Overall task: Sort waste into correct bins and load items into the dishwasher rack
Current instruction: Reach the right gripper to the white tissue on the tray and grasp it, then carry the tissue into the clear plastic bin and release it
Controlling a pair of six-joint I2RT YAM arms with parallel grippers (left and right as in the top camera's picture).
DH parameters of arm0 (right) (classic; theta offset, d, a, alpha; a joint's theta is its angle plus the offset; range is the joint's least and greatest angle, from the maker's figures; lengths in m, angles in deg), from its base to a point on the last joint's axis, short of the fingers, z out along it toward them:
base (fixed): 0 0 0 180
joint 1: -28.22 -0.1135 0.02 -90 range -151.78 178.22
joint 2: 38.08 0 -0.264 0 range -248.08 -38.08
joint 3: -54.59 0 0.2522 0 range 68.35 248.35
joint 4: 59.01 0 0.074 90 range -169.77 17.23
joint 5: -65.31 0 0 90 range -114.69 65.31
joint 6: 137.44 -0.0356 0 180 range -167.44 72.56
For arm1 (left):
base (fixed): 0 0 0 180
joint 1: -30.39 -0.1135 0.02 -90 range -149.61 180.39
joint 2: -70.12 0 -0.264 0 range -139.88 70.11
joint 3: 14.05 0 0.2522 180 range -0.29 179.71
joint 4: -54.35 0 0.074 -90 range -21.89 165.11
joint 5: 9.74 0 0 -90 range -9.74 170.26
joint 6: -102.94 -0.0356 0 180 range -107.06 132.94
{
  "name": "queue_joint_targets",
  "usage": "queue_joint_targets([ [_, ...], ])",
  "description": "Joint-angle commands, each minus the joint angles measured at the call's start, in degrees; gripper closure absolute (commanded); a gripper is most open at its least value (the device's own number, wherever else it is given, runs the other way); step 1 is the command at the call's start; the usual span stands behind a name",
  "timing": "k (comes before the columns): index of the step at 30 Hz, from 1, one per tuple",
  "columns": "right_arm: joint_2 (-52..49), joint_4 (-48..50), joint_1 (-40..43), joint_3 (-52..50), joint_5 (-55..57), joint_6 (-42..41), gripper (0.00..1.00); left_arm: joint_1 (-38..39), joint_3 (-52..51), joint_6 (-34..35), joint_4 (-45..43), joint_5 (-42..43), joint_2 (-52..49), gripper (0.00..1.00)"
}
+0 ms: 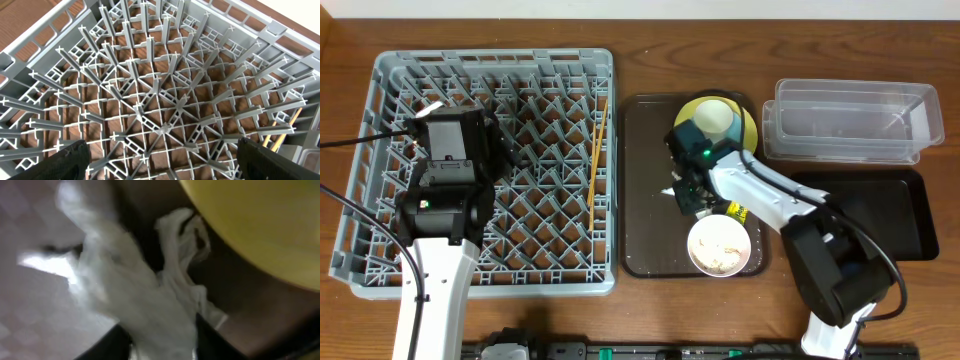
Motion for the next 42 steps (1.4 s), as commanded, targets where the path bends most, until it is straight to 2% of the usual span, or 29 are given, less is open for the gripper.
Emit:
queue_joint_targets([
  [1,0.3,0.1,-0.7,0.3,-1.0,-0.6,0.93,-0.3,1.4,0.7,0.2,-0.2,0.0,0.05],
  [2,1.0,0.0,-0.6,1.0,-1.6,-0.6,0.98,-0.3,1.4,0.7,0.2,-0.2,0.0,0.05],
  [4,2.7,-0.7,-0.6,2.8,-2.6,-0.6,1.00,-0.3,1.4,0.7,0.2,-0.1,0.0,0.05],
  [9,10.1,-2.9,0.2,9.0,-2.5,-0.3,0.99,-0.3,1.4,0.7,0.2,-0.2,0.0,0.05],
  [13,16.4,-3.3,3.2,11.6,1.9,-0.3,0.99,-0.3,1.4,0.7,0.2,-0.2,0.0,0.05],
  [20,21.0,-4.4,17.0,11.5,6.0,-0.3,0.99,-0.3,1.4,0.7,0.2,-0.1,0.0,0.05],
  [25,18.7,-4.8,28.4,10.6,3.5,-0.3,0.99,-0.3,1.4,0.7,0.2,-0.2,0.0,0.05],
  [29,14.4,-4.0,34.4,10.2,1.5,1.4,0.97,-0.3,1.4,0.7,0.2,-0.2,0.0,0.05],
  [31,12.1,-3.2,36.2,10.2,0.2,3.0,0.90,-0.3,1.4,0.7,0.2,-0.2,0.0,0.05],
  [34,8.4,-1.6,38.2,10.2,-0.2,3.3,0.59,-0.3,1.4,0.7,0.2,-0.1,0.0,0.05],
  [35,7.5,-1.4,38.6,10.2,-0.2,3.3,0.43,-0.3,1.4,0.7,0.2,-0.2,0.0,0.05],
  [39,6.9,-0.8,39.5,10.3,-0.2,3.3,0.34,-0.3,1.4,0.7,0.2,-0.1,0.0,0.05],
  [42,8.7,-0.8,39.7,10.7,-0.2,3.3,0.20,-0.3,1.4,0.7,0.2,-0.1,0.0,0.05],
])
